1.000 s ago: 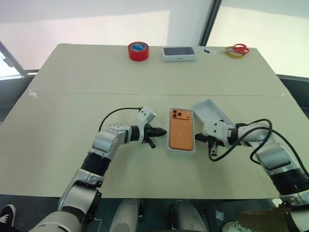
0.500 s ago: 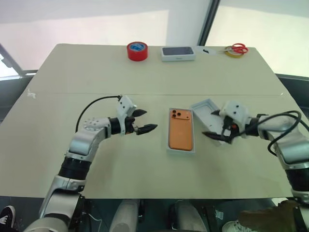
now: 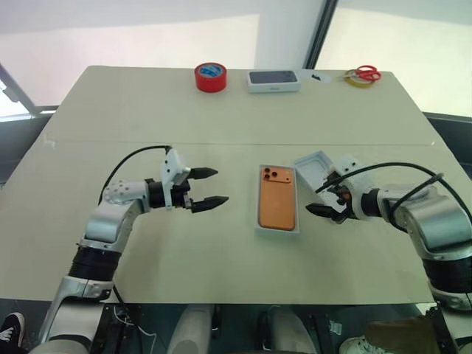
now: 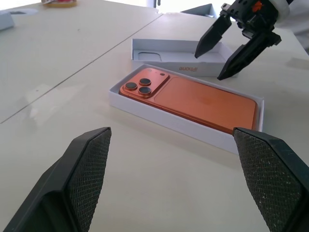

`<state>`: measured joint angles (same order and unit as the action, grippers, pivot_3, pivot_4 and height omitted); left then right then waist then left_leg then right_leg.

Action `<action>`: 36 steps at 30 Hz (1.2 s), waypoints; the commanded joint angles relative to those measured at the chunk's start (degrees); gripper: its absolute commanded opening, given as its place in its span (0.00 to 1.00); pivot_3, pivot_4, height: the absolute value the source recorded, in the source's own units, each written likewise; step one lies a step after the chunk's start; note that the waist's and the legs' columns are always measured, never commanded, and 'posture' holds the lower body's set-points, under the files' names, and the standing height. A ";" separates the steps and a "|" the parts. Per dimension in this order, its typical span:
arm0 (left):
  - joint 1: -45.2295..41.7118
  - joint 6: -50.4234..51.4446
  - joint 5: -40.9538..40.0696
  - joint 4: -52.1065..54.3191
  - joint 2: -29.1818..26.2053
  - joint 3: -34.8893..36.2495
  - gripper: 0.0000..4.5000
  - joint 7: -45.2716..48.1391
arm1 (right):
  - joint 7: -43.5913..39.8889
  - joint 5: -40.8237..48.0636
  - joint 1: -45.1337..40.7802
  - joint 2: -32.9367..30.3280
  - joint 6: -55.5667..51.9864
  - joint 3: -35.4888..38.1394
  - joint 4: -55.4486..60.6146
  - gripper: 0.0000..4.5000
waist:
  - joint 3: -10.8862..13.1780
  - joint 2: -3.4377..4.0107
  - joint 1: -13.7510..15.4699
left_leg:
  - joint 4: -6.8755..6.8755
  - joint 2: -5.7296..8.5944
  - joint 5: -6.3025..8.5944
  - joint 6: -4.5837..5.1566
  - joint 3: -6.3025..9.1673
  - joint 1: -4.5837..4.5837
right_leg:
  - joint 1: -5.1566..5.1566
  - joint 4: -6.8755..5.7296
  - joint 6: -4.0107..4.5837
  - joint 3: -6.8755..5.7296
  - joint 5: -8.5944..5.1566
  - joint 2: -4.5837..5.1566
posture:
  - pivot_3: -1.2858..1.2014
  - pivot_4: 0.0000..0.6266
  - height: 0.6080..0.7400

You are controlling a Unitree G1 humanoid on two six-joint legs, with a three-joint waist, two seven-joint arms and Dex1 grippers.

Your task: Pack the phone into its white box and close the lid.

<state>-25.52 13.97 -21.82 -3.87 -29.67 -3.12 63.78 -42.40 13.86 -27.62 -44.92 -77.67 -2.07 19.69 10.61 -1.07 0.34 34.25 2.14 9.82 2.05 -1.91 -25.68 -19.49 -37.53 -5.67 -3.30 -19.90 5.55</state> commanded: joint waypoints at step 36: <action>3.22 -3.55 -3.50 3.55 1.20 2.70 0.95 -2.22 | 19.25 10.49 -12.03 23.91 13.29 16.45 -8.33 0.01 | 0.05 0.18 -1.02 | -0.06 0.00 -0.28 -0.13 -0.02 -0.06 | -0.01 -0.02 -0.04 -0.01 0.10 -0.12 | 0.52 0.24 0.96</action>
<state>-21.83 9.63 -24.31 -1.80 -28.45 -1.07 61.92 -23.96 21.85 -39.62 -21.94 -65.36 11.53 8.81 10.66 -0.88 -0.69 34.19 2.14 9.52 1.91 -1.93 -25.74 -19.49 -37.55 -5.71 -3.31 -19.80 5.42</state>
